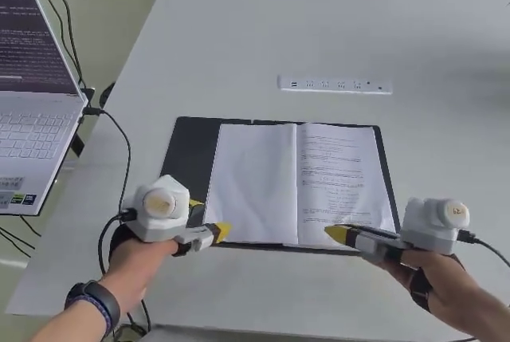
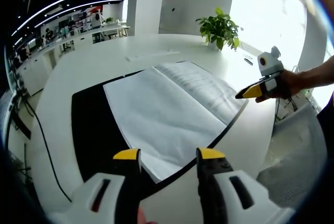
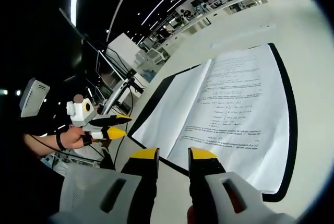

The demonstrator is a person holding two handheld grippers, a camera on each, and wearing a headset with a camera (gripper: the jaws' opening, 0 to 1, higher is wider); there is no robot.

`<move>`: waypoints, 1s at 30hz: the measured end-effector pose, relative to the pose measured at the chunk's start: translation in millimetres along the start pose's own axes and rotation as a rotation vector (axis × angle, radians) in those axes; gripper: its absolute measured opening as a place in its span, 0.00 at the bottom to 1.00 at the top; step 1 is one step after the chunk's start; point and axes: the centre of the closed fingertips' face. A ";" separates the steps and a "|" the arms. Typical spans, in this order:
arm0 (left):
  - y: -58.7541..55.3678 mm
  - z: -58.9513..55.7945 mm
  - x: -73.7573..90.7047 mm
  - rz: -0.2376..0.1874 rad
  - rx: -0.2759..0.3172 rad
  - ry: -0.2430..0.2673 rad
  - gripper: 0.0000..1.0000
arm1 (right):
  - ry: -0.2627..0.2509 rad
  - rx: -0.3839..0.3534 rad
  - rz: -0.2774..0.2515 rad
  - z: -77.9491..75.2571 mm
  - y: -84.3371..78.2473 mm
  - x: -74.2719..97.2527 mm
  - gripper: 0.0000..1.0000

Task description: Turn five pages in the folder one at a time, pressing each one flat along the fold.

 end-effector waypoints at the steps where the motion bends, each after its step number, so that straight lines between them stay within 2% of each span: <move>1: 1.1 -0.1 1.3 -0.003 0.000 0.001 0.42 | -0.002 0.004 0.000 -0.1 0.4 0.9 0.22; 10: 14.8 0.7 17.9 -0.041 -0.007 0.019 0.45 | -0.058 0.095 -0.012 -5.1 11.9 21.2 0.28; 19: 20.0 4.3 31.0 -0.057 -0.018 0.035 0.49 | -0.124 0.193 -0.023 -8.3 25.3 42.8 0.36; 30: 26.7 8.2 53.9 -0.091 -0.020 0.070 0.53 | -0.172 0.246 -0.068 -7.4 40.7 69.6 0.41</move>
Point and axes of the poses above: the centre of the closed fingertips' face, and the gripper's own axes: x roughly backward along the fingers, z roughly to its left, y roughly out of its top, and after that the axes turned 5 degrees about z, right-handed
